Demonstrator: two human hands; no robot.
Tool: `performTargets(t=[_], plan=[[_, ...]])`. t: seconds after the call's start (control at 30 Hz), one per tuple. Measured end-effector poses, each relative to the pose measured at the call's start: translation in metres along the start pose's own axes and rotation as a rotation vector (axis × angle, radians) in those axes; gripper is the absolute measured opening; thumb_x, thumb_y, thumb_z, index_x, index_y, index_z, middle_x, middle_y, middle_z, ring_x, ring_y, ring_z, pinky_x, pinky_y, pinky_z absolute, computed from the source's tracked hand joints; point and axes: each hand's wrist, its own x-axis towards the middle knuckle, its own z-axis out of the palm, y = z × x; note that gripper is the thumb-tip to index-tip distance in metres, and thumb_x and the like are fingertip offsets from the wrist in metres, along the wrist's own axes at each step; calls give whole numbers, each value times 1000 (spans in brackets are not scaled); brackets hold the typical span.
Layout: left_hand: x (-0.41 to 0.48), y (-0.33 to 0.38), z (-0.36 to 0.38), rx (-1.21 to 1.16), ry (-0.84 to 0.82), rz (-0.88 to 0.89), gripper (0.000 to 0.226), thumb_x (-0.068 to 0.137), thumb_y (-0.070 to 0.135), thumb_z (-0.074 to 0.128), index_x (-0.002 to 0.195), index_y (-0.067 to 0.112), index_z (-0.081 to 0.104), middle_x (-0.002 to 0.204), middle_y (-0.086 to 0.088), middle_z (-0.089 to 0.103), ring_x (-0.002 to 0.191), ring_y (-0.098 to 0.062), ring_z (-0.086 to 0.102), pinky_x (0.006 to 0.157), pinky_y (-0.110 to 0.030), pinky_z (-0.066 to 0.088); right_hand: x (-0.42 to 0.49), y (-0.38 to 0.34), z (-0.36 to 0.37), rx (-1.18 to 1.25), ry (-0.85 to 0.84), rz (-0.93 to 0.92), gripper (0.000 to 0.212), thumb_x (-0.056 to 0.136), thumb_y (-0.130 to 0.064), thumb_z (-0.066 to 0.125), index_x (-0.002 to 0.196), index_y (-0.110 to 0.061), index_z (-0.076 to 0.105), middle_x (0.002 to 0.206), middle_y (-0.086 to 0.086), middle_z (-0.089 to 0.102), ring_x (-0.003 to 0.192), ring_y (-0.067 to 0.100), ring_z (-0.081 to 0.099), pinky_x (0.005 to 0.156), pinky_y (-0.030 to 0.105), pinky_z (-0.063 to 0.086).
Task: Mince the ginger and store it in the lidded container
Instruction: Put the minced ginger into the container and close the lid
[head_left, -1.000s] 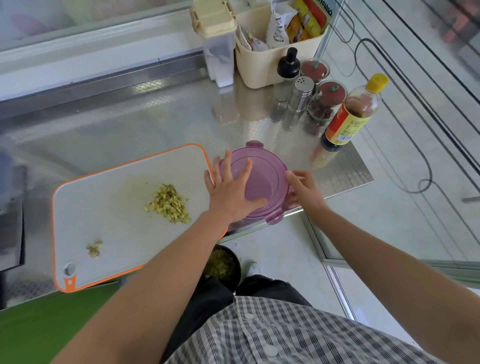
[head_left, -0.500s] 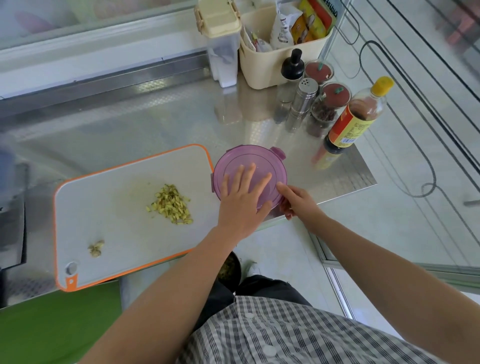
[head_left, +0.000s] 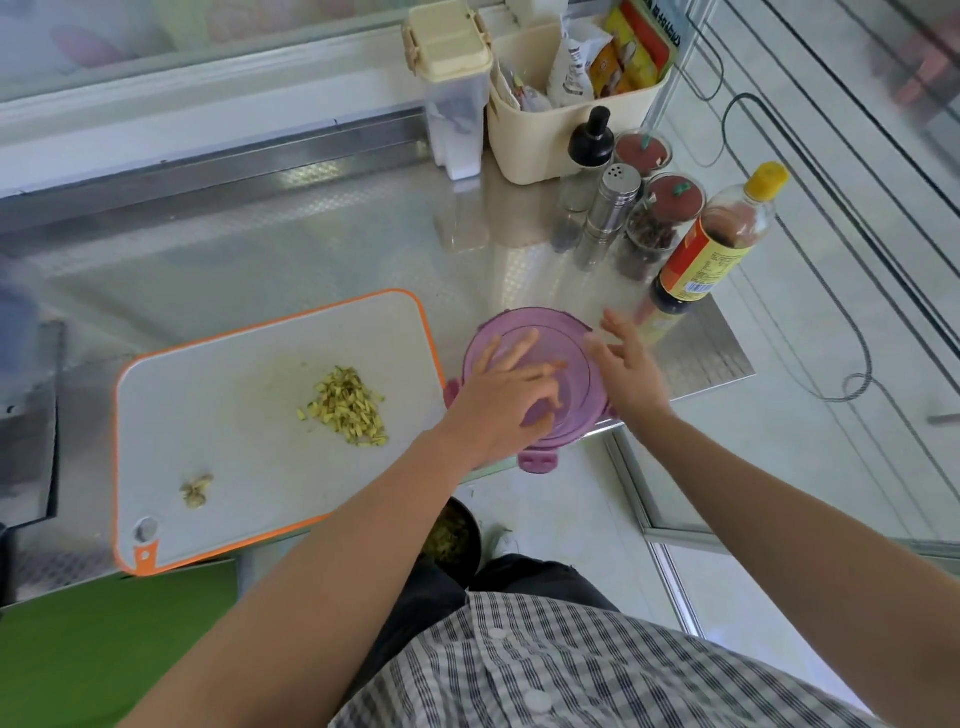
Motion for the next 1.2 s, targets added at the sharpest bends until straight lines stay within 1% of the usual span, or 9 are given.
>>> performTargets(t=[0.1, 0.17, 0.4, 0.57, 0.73, 0.87, 0.97, 1.1, 1.2], plan=[[1, 7, 5, 199, 77, -260, 37, 94, 37, 49, 124, 17, 52, 156, 0, 28, 147, -25, 8, 116, -46, 2, -1, -5, 7, -237, -44, 10, 47, 80, -39, 71, 117, -15, 56, 97, -1, 63, 86, 16, 60, 79, 31, 49], [-1, 8, 12, 237, 28, -429, 61, 97, 48, 33, 149, 18, 23, 161, -2, 5, 148, -28, 2, 116, -51, 3, -8, -1, 11, -253, -58, 97, 43, 78, -42, 72, 100, -11, 55, 80, 2, 64, 70, 20, 64, 68, 34, 52], [-3, -2, 31, 248, -38, -293, 75, 88, 60, 2, 153, 23, 3, 161, 4, -8, 147, -24, -13, 114, -51, -13, -5, 3, -8, -101, -346, 236, 55, 95, -52, 43, 89, 1, 57, 71, 14, 66, 53, 23, 61, 46, 27, 47], [-5, -12, 27, 279, -36, -236, 77, 89, 65, 8, 153, 24, 6, 161, 6, -4, 147, -22, -11, 117, -53, -6, -12, 6, -6, 36, -478, 195, 42, 98, -43, 44, 80, -7, 56, 63, 7, 59, 44, 9, 49, 45, 22, 37], [-4, -17, 22, 282, -50, -199, 80, 86, 68, 11, 153, 25, 7, 161, 6, -5, 147, -22, -13, 117, -53, -8, -14, 16, 5, 184, -219, 128, 47, 92, -34, 59, 54, -11, 46, 45, -3, 39, 40, 8, 36, 46, 18, 31], [-1, -21, 8, 222, -113, -146, 67, 90, 62, 36, 150, 42, 12, 160, 1, -13, 145, -26, -18, 115, -55, -9, -10, 14, -6, 43, -292, 170, 57, 95, -48, 45, 60, -5, 56, 51, 8, 53, 42, 14, 47, 42, 20, 37], [6, -16, -3, 204, -149, -76, 65, 82, 43, 56, 141, 53, 29, 156, -2, 6, 141, -26, 3, 113, -54, 3, 5, 10, -11, 99, -144, 143, 40, 97, -44, 46, 92, -8, 62, 75, 6, 62, 60, 18, 59, 51, 26, 47], [8, -2, 8, 189, 37, -177, 47, 80, 29, 46, 127, 32, 51, 145, -3, 34, 134, -29, 28, 106, -54, 23, 16, 5, -2, -65, -251, 76, 27, 89, -40, 62, 89, -13, 59, 79, 5, 64, 62, 19, 66, 55, 29, 51], [3, -7, 24, 230, 97, -204, 45, 89, 37, 32, 129, 20, 46, 148, -5, 35, 143, -28, 22, 115, -55, 13, 13, 5, 4, -92, -221, 127, 42, 80, -48, 69, 73, -11, 51, 64, 11, 64, 53, 25, 67, 52, 32, 55]])
